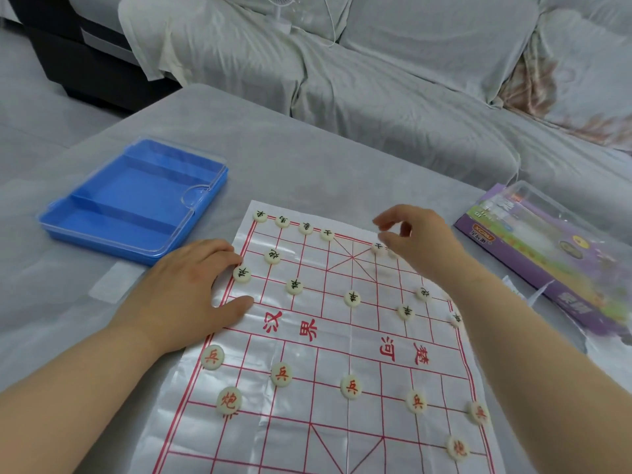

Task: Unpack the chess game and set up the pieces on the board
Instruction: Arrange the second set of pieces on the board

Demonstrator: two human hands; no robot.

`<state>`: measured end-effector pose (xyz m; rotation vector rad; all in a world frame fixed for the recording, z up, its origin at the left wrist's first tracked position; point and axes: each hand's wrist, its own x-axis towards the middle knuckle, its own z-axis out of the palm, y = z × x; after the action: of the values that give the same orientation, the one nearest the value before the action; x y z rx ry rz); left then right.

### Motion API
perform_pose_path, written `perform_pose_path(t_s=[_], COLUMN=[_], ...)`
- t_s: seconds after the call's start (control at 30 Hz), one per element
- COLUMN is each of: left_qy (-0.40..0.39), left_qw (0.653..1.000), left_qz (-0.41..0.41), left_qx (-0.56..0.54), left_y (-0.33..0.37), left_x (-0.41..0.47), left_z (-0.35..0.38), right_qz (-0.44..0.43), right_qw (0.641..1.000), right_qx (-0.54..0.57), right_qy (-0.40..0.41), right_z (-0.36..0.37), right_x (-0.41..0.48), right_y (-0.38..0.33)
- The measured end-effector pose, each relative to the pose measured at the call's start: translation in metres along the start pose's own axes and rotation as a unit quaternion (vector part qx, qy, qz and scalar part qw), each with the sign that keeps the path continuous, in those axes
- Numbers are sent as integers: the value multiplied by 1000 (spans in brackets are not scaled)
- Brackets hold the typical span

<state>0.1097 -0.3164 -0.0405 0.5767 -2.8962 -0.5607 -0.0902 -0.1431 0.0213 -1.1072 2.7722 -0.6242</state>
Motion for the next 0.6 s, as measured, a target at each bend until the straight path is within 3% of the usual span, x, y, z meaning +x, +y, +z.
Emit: perform_pose_path(t_s=[0.3, 0.6], left_qy=[-18, -25], left_qw=[999, 998], left_qz=[-33, -53], left_qx=[7, 15], left_y=[8, 10], left_x=[-1, 0], left_z=[-3, -2], right_qz=[130, 159], right_qw=[987, 982], right_qx=[-67, -55], right_qy=[-67, -90], right_z=[-39, -24], right_x=[-63, -66], right_y=[67, 77])
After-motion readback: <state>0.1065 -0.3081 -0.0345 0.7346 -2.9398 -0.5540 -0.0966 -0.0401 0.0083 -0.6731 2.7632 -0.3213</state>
